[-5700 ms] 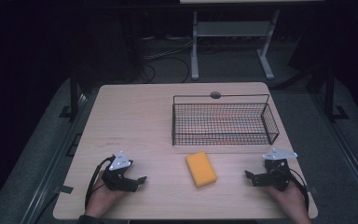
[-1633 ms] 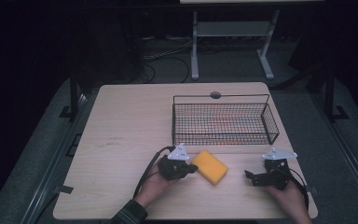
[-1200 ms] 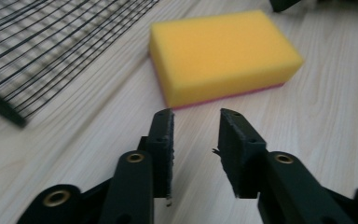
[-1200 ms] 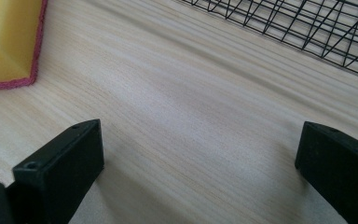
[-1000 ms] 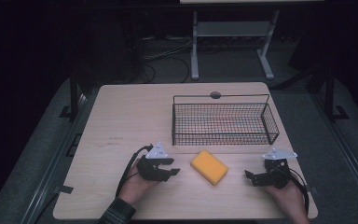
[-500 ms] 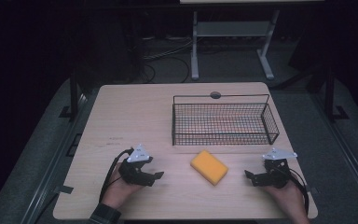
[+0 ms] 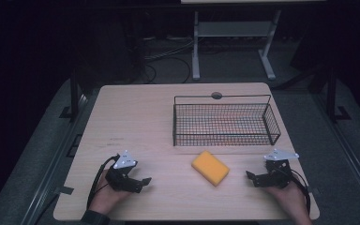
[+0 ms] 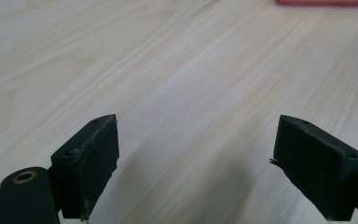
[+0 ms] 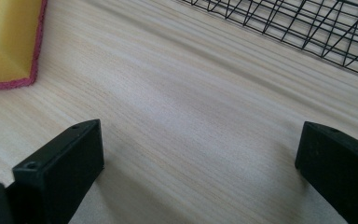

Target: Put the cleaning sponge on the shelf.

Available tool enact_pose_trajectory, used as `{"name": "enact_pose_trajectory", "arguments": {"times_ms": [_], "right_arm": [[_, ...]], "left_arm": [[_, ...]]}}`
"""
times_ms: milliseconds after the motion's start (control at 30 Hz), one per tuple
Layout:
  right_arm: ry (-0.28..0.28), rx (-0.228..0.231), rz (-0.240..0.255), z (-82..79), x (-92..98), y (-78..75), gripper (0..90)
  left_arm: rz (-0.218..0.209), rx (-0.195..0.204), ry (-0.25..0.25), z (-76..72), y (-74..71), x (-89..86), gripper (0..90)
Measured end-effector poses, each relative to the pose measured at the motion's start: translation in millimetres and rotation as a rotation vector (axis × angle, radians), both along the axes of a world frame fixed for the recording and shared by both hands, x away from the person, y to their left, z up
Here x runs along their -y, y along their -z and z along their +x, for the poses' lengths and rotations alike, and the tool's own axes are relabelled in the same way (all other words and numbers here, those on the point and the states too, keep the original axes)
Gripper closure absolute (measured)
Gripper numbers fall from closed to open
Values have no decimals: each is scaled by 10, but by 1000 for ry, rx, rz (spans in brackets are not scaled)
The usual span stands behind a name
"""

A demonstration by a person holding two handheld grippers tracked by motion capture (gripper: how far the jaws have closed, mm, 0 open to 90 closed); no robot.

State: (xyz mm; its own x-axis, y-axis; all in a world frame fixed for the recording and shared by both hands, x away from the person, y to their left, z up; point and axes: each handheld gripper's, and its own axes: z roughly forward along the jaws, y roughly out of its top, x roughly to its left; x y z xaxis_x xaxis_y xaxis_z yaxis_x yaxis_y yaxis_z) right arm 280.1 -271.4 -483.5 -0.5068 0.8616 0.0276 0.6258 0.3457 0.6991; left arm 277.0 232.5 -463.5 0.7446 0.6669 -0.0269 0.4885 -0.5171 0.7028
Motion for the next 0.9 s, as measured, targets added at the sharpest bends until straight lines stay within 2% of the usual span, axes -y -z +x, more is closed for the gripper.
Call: {"name": "enact_pose_trajectory", "arguments": {"times_ms": [133,167,267,333,467,900], "right_arm": [[-2,-13,-7,7,-2,-13,4],[-5,-24,-16,11,-8,-25,7],[-9,-57,-15,18,-13,-57,8],[-10,-76,0,22,-16,-78,9],[-25,-87,-2,23,-34,-147,10],[-82,-125,-13,57,-147,-349,10]], "left_arm": [[21,-12,0,9,42,-11,131],[38,-7,1,12,62,-5,131],[40,3,3,10,69,-1,131],[32,16,9,0,83,-17,131],[2,42,8,-9,118,-36,128],[2,41,2,-14,119,-35,129]]}}
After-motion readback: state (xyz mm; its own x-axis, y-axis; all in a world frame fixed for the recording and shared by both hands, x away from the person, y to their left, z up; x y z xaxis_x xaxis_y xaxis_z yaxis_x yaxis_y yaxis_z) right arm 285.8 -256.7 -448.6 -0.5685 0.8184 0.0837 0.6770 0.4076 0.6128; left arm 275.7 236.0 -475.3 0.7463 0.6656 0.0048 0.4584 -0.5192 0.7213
